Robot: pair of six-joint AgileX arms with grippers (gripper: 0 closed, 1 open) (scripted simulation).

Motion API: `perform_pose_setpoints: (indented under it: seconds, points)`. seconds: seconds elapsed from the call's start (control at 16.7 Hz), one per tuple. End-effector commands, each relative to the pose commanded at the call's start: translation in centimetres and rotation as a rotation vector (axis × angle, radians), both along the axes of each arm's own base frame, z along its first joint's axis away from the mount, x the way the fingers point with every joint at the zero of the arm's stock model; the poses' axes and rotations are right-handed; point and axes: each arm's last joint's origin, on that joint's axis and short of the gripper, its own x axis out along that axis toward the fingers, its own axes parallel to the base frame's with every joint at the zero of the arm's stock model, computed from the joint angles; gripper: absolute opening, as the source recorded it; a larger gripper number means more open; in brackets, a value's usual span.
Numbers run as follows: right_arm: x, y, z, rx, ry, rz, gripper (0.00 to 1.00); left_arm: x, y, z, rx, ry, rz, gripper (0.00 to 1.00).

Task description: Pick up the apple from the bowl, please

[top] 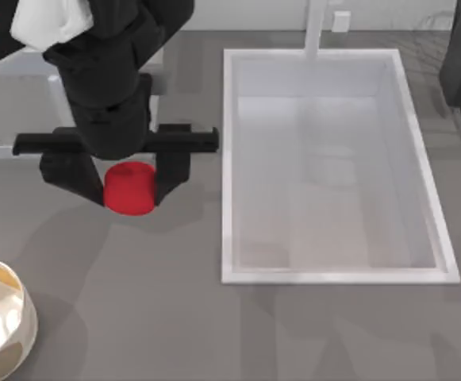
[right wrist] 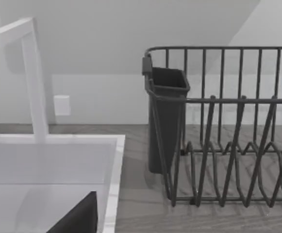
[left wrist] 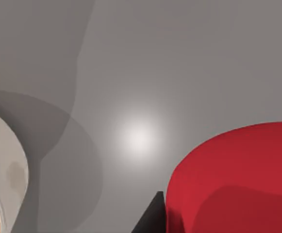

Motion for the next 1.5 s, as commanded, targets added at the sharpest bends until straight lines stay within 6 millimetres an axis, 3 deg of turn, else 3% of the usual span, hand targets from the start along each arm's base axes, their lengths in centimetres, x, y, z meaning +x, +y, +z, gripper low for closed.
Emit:
perform_pose_setpoints:
  seconds: [0.3, 0.84, 1.14, 1.5]
  points:
    - [0.0, 0.0, 0.0, 0.0, 0.0, 0.0, 1.0, 0.1, 0.1, -0.4, 0.0, 0.001, 0.001, 0.0]
    - [0.0, 0.0, 0.0, 0.0, 0.0, 0.0, 1.0, 0.2, -0.1, -10.3, -0.002, -0.004, 0.0, 0.0]
    - [0.0, 0.0, 0.0, 0.0, 0.0, 0.0, 1.0, 0.0, 0.0, -11.0, 0.0, 0.0, 0.0, 0.0]
    - [0.0, 0.0, 0.0, 0.0, 0.0, 0.0, 1.0, 0.0, 0.0, -11.0, 0.0, 0.0, 0.0, 0.45]
